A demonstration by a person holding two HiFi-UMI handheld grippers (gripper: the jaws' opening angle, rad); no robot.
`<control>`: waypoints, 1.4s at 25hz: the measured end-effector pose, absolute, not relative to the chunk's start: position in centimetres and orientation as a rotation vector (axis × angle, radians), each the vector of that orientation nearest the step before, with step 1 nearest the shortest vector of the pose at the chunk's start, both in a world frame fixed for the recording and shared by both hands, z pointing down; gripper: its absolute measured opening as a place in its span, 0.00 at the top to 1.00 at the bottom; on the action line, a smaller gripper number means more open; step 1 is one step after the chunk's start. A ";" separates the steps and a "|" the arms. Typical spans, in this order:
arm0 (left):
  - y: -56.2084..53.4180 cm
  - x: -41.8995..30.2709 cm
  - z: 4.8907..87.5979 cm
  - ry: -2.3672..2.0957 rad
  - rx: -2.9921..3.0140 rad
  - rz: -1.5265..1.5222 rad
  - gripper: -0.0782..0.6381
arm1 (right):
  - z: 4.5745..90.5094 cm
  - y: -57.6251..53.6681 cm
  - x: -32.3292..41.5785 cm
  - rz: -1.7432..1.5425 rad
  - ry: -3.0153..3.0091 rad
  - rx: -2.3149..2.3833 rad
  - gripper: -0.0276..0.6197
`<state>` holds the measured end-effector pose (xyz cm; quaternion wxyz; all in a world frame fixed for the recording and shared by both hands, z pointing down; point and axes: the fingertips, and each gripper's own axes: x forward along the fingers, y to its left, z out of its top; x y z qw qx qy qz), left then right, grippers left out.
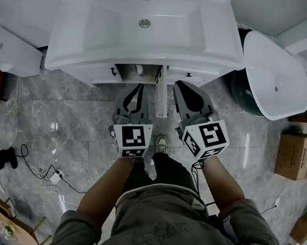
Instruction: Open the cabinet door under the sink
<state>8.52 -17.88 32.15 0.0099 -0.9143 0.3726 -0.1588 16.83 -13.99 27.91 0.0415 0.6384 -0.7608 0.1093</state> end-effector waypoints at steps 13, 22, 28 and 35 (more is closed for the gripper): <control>-20.7 1.7 21.3 1.214 -2.700 -0.404 0.85 | 16.9 -16.5 10.9 0.082 -2.496 1.824 0.91; -19.6 -1.5 14.7 1.175 -2.665 -0.314 0.85 | 9.2 -14.8 8.4 -0.091 -2.567 1.797 0.91; -18.0 -2.5 11.2 1.131 -2.677 -0.223 0.85 | 6.4 -12.8 7.6 -0.194 -2.574 1.801 0.91; -16.1 -3.0 11.6 1.109 -2.684 -0.238 0.85 | 8.1 -11.0 8.4 -0.220 -2.495 1.786 0.91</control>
